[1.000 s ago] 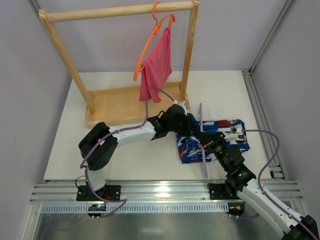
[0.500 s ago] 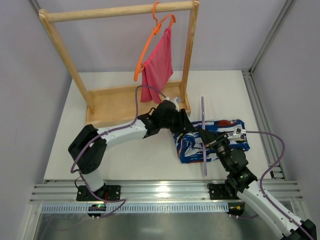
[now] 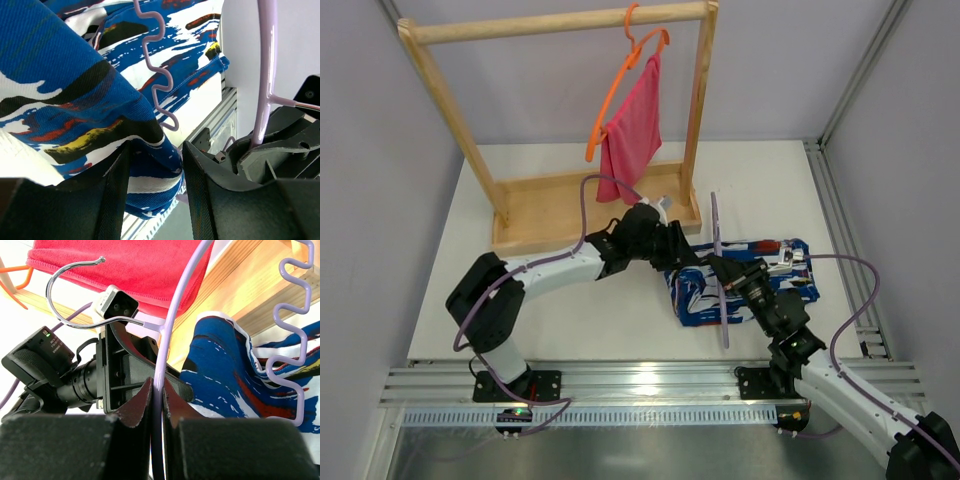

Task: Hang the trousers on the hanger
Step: Place trousers on hanger

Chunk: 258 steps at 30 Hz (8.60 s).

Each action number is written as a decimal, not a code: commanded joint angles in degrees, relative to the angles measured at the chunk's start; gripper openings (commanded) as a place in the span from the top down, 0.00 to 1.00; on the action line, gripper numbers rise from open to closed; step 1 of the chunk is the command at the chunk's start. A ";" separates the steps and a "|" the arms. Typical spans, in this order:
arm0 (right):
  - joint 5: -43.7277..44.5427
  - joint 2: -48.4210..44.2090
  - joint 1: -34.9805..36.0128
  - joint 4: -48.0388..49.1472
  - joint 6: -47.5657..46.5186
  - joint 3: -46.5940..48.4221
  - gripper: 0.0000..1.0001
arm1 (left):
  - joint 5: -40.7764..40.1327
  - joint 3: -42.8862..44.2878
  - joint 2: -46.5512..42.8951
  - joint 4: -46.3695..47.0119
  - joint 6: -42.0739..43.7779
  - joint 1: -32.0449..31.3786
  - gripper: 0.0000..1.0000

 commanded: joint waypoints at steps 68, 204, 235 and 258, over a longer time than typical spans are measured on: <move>-0.76 -4.76 -0.17 3.19 -1.19 -12.96 0.96 | 0.04 2.78 -3.67 -2.53 2.48 1.34 1.00; 0.03 -4.14 -0.17 -5.24 -8.57 -12.26 0.96 | 3.04 -3.96 -3.56 13.66 1.95 0.63 0.41; -1.20 -7.66 -0.08 -7.97 -8.75 -10.94 0.96 | -9.17 8.52 1.44 4.60 8.71 -5.78 0.41; -1.82 -9.68 -0.08 -11.93 -10.24 -8.39 0.95 | -15.24 17.93 7.50 -4.18 8.01 -8.77 0.52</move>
